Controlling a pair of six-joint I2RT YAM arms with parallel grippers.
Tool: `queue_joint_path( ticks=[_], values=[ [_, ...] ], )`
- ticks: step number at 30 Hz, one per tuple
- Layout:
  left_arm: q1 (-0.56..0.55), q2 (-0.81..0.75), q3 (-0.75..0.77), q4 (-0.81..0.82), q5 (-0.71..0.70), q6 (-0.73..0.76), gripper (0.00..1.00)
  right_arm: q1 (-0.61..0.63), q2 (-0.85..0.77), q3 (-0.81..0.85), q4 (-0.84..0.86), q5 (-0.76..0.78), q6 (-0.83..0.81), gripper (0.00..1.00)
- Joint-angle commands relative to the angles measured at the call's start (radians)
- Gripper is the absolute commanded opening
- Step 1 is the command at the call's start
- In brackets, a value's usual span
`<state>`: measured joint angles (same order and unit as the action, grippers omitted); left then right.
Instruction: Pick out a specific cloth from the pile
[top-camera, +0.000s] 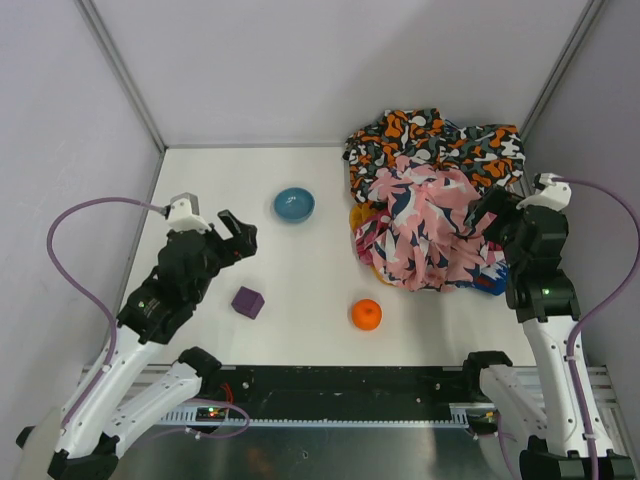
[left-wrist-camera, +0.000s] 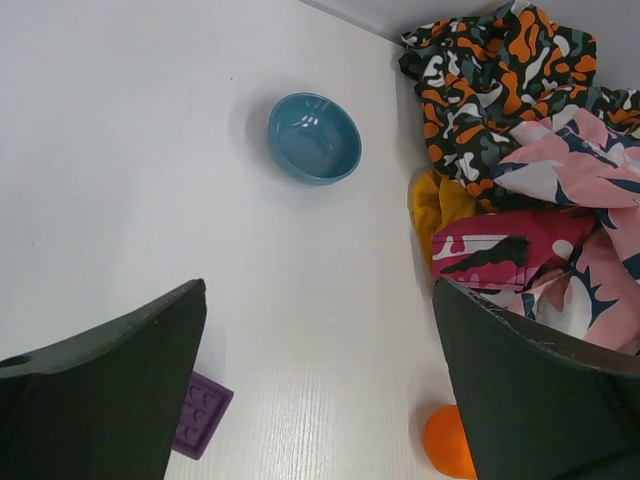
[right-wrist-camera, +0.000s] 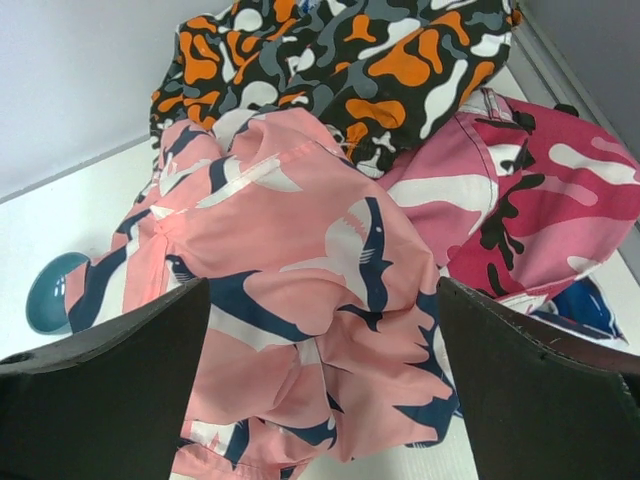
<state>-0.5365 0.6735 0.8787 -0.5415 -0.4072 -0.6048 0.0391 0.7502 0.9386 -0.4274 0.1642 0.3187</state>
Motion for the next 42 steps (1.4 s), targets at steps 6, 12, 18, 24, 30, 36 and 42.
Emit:
queue_joint_path(
  ticks=[6, 12, 18, 24, 30, 36, 42],
  values=[
    [0.006, 0.013, -0.025, 0.006, 0.056, -0.038, 1.00, 0.001, -0.026, -0.006, 0.216, -0.309, -0.073, 0.99],
    [0.006, 0.035, -0.038, 0.007, 0.093, -0.043, 1.00, 0.203, 0.078, 0.048, 0.221, -0.370, -0.162, 0.99],
    [0.006, 0.052, -0.047, 0.008, 0.104, -0.041, 1.00, 0.517, 0.351, 0.164, 0.042, 0.107, -0.174, 0.99],
    [0.007, 0.074, -0.047, 0.007, 0.116, -0.040, 1.00, 0.615, 0.713, 0.223, -0.037, 0.263, -0.122, 0.99],
    [0.007, 0.082, -0.057, 0.007, 0.120, -0.044, 1.00, 0.625, 1.069, 0.315, -0.074, 0.399, -0.152, 0.99],
    [0.007, 0.087, -0.056, 0.009, 0.120, -0.051, 1.00, 0.615, 1.246, 0.445, -0.179, 0.597, -0.123, 0.85],
    [0.007, 0.118, -0.047, 0.009, 0.116, -0.055, 1.00, 0.547, 1.066, 0.456, -0.073, 0.460, -0.155, 0.24]
  ],
)
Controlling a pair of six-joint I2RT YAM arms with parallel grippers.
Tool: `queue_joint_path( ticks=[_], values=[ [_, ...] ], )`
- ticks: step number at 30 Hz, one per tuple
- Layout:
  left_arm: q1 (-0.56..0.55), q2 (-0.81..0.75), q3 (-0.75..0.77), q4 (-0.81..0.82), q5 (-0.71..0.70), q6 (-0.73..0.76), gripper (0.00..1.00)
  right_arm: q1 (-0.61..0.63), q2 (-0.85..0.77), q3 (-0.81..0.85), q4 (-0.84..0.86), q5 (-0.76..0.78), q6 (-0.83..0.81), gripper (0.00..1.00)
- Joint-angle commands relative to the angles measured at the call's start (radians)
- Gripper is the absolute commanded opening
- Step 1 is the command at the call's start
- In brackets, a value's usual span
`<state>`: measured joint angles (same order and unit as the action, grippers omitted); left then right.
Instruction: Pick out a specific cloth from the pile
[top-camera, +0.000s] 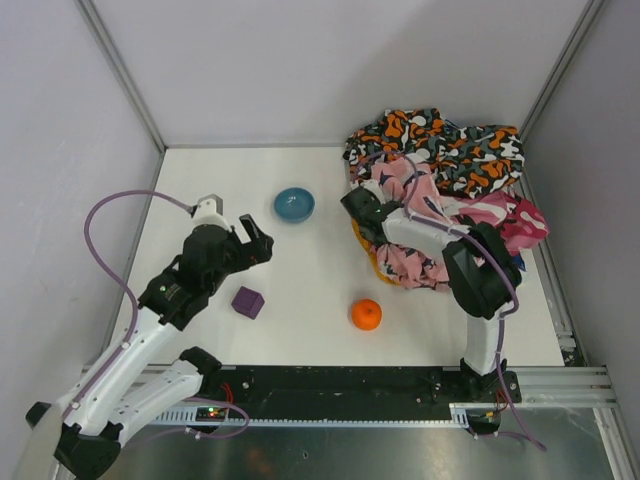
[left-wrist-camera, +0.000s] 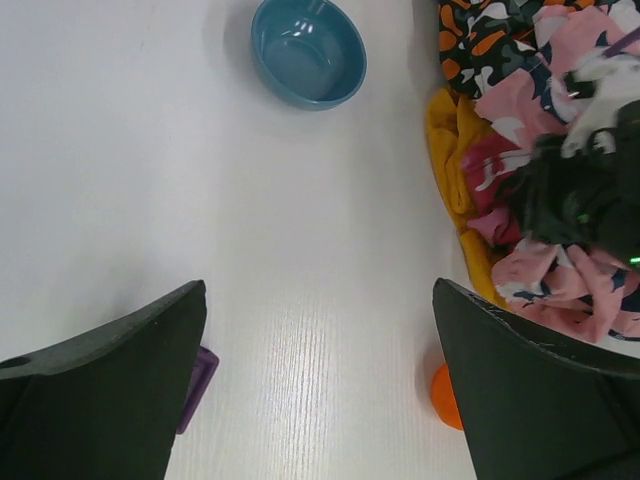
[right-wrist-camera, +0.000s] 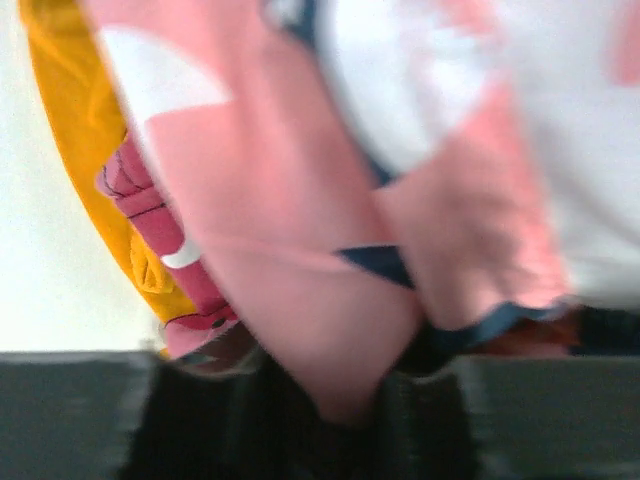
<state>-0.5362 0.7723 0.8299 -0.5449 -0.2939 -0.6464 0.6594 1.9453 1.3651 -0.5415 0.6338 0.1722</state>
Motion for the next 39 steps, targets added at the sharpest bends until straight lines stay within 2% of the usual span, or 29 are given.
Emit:
queue_joint_path(
  ticks=[1, 2, 4, 10, 15, 20, 25, 30, 36, 39],
  values=[
    [0.007, 0.025, 0.004, 0.012, 0.001, -0.014, 1.00, -0.087, -0.161, 0.029, 0.060, -0.025, -0.014, 0.12],
    [0.007, 0.031, 0.006, 0.012, 0.001, -0.013, 1.00, -0.107, -0.182, 0.029, 0.075, -0.030, -0.026, 0.06],
    [0.007, 0.039, 0.010, 0.013, -0.003, -0.013, 1.00, -0.149, -0.221, 0.031, 0.097, -0.031, -0.049, 0.02],
    [0.007, 0.068, 0.033, 0.013, -0.011, -0.007, 1.00, -0.370, -0.336, 0.056, 0.124, -0.074, -0.073, 0.00],
    [0.006, 0.143, 0.072, 0.018, 0.004, -0.006, 1.00, -0.655, -0.365, 0.074, 0.152, -0.307, -0.014, 0.00],
    [0.006, 0.275, 0.136, 0.074, 0.081, 0.019, 1.00, -0.829, -0.205, 0.143, 0.099, -0.563, 0.022, 0.00],
    [0.003, 0.491, 0.233, 0.226, 0.299, 0.085, 1.00, -0.867, -0.066, 0.182, 0.073, -0.690, 0.038, 0.00],
    [-0.049, 0.844, 0.461, 0.259, 0.473, 0.168, 1.00, -0.864, -0.036, 0.159, 0.098, -0.760, 0.060, 0.00],
    [-0.121, 1.249, 0.801, 0.258, 0.584, 0.189, 1.00, -0.858, -0.057, 0.119, 0.113, -0.788, 0.083, 0.01],
    [-0.161, 1.413, 0.960, 0.259, 0.545, 0.151, 1.00, -0.850, -0.077, 0.095, 0.127, -0.803, 0.096, 0.03]
  ],
)
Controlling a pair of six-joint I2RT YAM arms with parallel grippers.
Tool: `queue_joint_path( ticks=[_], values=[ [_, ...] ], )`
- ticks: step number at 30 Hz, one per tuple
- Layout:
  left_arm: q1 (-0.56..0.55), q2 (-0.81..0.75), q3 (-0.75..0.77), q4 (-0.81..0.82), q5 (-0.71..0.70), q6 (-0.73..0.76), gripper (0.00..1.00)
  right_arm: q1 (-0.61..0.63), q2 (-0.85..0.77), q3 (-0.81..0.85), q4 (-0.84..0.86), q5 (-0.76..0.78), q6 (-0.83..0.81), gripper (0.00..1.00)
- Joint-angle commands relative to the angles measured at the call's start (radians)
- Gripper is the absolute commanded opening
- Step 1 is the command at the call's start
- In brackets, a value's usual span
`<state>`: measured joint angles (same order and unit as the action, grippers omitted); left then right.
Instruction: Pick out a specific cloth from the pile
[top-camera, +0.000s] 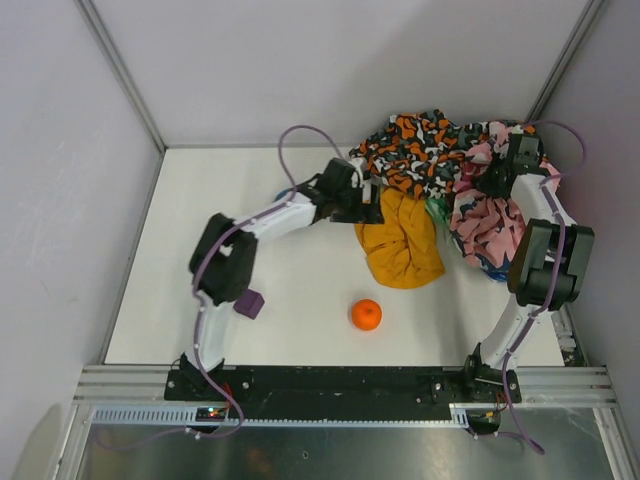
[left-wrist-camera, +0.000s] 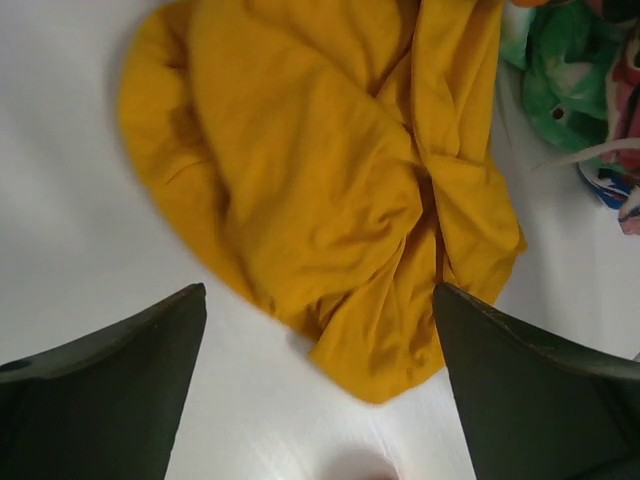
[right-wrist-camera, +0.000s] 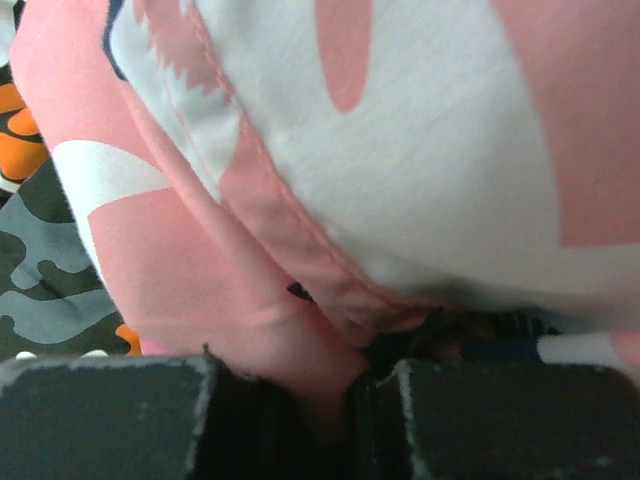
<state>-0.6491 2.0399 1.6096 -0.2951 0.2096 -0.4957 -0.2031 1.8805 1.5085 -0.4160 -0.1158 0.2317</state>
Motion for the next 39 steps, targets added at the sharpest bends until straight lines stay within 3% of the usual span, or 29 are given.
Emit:
queue_joint_path(
  ticks=[1, 6, 11, 13, 16, 17, 18, 19, 21, 23, 33, 39],
  values=[
    [-0.058, 0.195, 0.234, 0.010, 0.032, -0.015, 1.00, 0.018, -0.016, -0.057, 0.006, -0.056, 0.042, 0.04],
    [-0.101, 0.413, 0.445, 0.008, -0.021, -0.096, 1.00, 0.060, -0.028, -0.083, 0.008, -0.056, 0.052, 0.15],
    [-0.132, 0.522, 0.522, -0.022, -0.135, -0.123, 0.98, 0.084, -0.040, -0.104, 0.011, -0.047, 0.070, 0.25],
    [-0.139, 0.550, 0.553, -0.069, -0.203, -0.134, 0.80, 0.088, -0.052, -0.110, 0.009, -0.039, 0.073, 0.28],
    [-0.141, 0.568, 0.617, -0.145, -0.278, -0.130, 0.34, 0.091, -0.078, -0.116, -0.001, -0.033, 0.076, 0.37],
    [-0.141, 0.559, 0.631, -0.165, -0.308, -0.125, 0.18, 0.092, -0.093, -0.117, -0.008, -0.033, 0.077, 0.43],
    [-0.141, 0.540, 0.636, -0.176, -0.336, -0.114, 0.09, 0.092, -0.115, -0.120, -0.012, -0.031, 0.078, 0.50],
    [-0.142, 0.515, 0.639, -0.183, -0.356, -0.094, 0.05, 0.092, -0.132, -0.121, -0.018, -0.027, 0.076, 0.65],
    [-0.141, 0.443, 0.623, -0.189, -0.381, -0.052, 0.02, 0.091, -0.179, -0.122, -0.029, -0.015, 0.072, 0.88],
    [-0.141, 0.348, 0.590, -0.191, -0.379, -0.005, 0.01, 0.091, -0.238, -0.122, -0.038, -0.002, 0.063, 0.97],
    [-0.143, -0.166, 0.398, -0.181, -0.220, 0.218, 0.01, 0.092, -0.578, -0.149, -0.064, 0.011, 0.079, 0.99],
    [-0.141, -0.390, 0.355, -0.179, -0.391, 0.351, 0.01, 0.099, -0.789, -0.257, -0.017, -0.049, 0.110, 0.99]
  ],
)
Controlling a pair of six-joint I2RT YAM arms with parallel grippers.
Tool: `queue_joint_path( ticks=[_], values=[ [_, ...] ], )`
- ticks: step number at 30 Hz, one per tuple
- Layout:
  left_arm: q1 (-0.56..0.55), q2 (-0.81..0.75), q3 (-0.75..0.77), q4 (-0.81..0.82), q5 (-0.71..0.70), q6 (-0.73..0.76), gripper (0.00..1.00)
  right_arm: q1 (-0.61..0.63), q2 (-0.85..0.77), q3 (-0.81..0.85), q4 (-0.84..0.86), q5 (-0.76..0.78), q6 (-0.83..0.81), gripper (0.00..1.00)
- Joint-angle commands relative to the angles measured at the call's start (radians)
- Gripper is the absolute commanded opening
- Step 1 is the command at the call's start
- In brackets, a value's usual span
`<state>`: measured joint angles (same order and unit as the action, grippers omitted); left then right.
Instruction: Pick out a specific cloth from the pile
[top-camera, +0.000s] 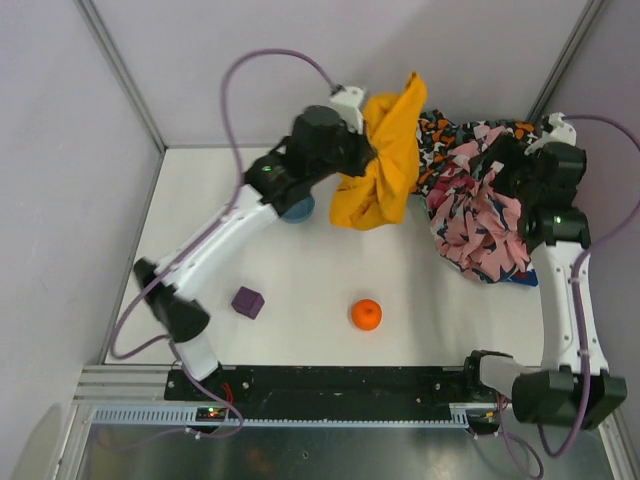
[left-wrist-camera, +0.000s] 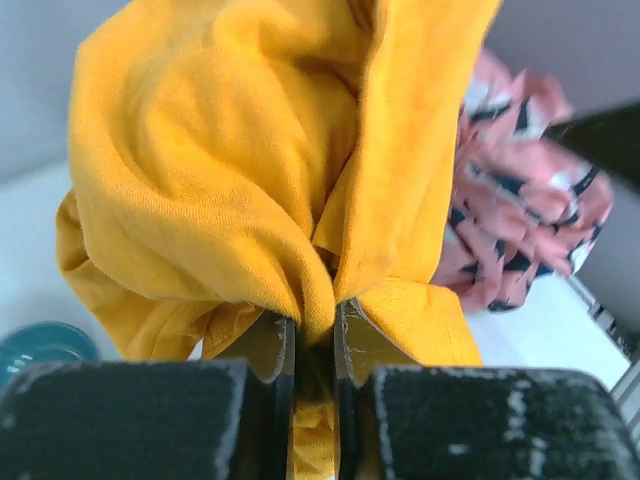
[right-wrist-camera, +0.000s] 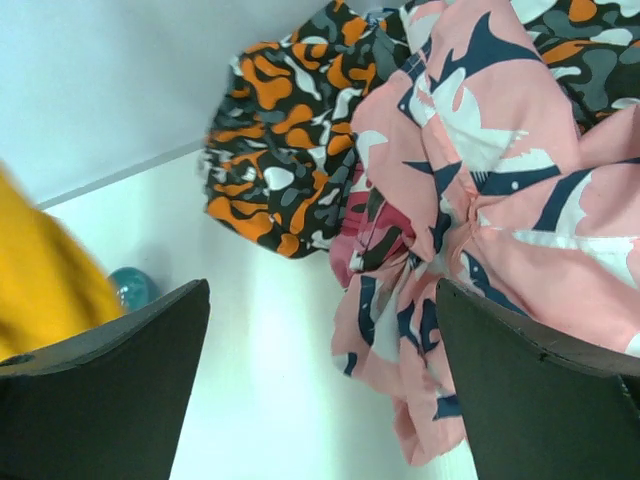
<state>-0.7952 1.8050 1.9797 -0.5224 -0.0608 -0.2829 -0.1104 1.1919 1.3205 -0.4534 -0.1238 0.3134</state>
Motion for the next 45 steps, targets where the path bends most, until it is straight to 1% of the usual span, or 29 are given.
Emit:
queue_joint_path(
  ticks=[1, 4, 6, 8, 12, 15, 19, 23, 24, 25, 26, 27, 28, 29, 30, 33, 36, 39, 41, 43, 45],
  values=[
    [0.007, -0.181, -0.015, 0.050, -0.165, 0.157, 0.01, 0.009, -0.127, -0.096, 0.029, -0.049, 0.032, 0.99],
    [0.034, -0.243, -0.022, 0.055, -0.273, 0.206, 0.01, 0.014, -0.204, -0.156, 0.040, -0.073, 0.029, 0.99],
    [0.078, -0.268, -0.034, 0.056, -0.327, 0.222, 0.01, 0.018, -0.239, -0.184, 0.031, -0.085, 0.020, 0.99],
    [0.153, -0.284, -0.055, 0.056, -0.346, 0.213, 0.01, 0.021, -0.263, -0.204, 0.017, -0.084, 0.012, 0.99],
    [0.326, -0.293, -0.120, 0.056, -0.344, 0.143, 0.01, 0.021, -0.282, -0.223, -0.004, -0.055, 0.000, 0.99],
    [0.446, -0.271, -0.175, 0.056, -0.352, 0.092, 0.01, 0.021, -0.279, -0.234, -0.010, -0.046, -0.002, 0.99],
    [0.577, -0.209, -0.248, 0.055, -0.366, 0.046, 0.01, 0.023, -0.265, -0.241, -0.025, -0.045, -0.007, 0.99],
    [0.651, -0.126, -0.330, 0.053, -0.390, 0.016, 0.01, 0.024, -0.259, -0.252, -0.037, -0.026, -0.011, 0.99],
    [0.661, -0.105, -0.349, 0.048, -0.401, 0.006, 0.02, 0.024, -0.258, -0.253, -0.040, -0.020, -0.013, 0.99],
    [0.667, -0.084, -0.366, 0.039, -0.416, -0.007, 0.09, 0.025, -0.258, -0.254, -0.044, -0.012, -0.013, 0.99],
    [0.671, -0.064, -0.377, 0.025, -0.432, -0.017, 0.27, 0.025, -0.258, -0.255, -0.046, -0.001, -0.014, 0.99],
    [0.673, -0.047, -0.382, 0.010, -0.445, -0.023, 0.62, 0.025, -0.259, -0.255, -0.047, 0.008, -0.013, 0.99],
    [0.674, -0.034, -0.380, -0.006, -0.457, -0.030, 0.81, 0.025, -0.261, -0.256, -0.047, 0.020, -0.011, 0.99],
    [0.675, -0.027, -0.373, -0.024, -0.467, -0.040, 0.90, 0.025, -0.262, -0.256, -0.046, 0.029, -0.009, 0.99],
    [0.675, -0.029, -0.365, -0.039, -0.469, -0.048, 0.95, 0.025, -0.263, -0.255, -0.043, 0.036, -0.005, 1.00],
    [0.675, -0.090, -0.356, -0.063, -0.428, -0.075, 0.99, 0.025, -0.268, -0.257, -0.032, 0.041, 0.007, 0.99],
    [0.674, -0.228, -0.393, -0.065, -0.323, -0.115, 0.99, 0.026, -0.270, -0.257, -0.023, 0.040, 0.015, 0.99],
    [0.673, -0.398, -0.481, -0.062, -0.165, -0.155, 1.00, 0.025, -0.275, -0.257, -0.022, 0.047, 0.018, 0.99],
    [0.673, -0.510, -0.554, -0.059, -0.090, -0.173, 1.00, 0.025, -0.283, -0.258, -0.020, 0.069, 0.024, 0.99],
    [0.672, -0.610, -0.640, -0.058, -0.072, -0.194, 1.00, 0.025, -0.297, -0.262, -0.010, 0.089, 0.027, 0.99],
    [0.671, -0.706, -0.722, -0.057, -0.089, -0.209, 1.00, 0.025, -0.318, -0.275, 0.014, 0.109, 0.028, 0.99]
  ],
)
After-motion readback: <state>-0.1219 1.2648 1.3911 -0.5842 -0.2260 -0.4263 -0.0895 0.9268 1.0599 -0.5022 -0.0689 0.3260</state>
